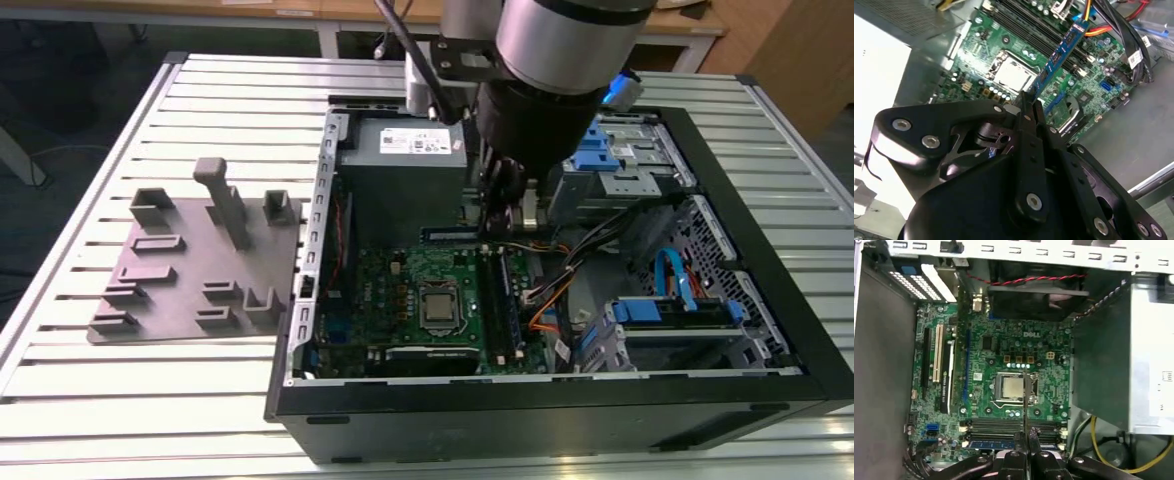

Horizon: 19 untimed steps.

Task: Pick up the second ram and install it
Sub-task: 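Pick up the second ram and move it above second insertion slot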

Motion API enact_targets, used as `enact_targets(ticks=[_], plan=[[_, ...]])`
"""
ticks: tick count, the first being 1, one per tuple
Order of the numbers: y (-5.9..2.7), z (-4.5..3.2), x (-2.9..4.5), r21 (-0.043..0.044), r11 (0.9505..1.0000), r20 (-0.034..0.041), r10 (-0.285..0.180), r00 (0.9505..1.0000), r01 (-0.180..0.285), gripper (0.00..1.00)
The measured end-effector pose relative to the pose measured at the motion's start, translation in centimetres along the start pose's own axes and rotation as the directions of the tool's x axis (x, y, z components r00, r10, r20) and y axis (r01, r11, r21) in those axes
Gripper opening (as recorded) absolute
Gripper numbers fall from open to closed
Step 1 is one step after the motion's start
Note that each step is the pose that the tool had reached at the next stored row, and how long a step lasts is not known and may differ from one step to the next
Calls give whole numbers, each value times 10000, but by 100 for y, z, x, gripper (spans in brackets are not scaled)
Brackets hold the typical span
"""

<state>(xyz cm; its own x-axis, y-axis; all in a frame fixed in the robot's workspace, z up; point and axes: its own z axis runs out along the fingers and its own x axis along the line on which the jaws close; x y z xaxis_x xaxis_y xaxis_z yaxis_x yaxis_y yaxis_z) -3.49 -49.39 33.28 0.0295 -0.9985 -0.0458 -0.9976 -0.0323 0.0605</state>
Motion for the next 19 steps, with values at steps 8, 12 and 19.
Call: enact_targets(ticks=[8,12,19], plan=[[-3,138,180,1,10000,7,0,10000,0,14],[-8,210,198,0,10000,4,0,10000,0,14],[-15,335,224,0,10000,5,0,10000,0,14]])
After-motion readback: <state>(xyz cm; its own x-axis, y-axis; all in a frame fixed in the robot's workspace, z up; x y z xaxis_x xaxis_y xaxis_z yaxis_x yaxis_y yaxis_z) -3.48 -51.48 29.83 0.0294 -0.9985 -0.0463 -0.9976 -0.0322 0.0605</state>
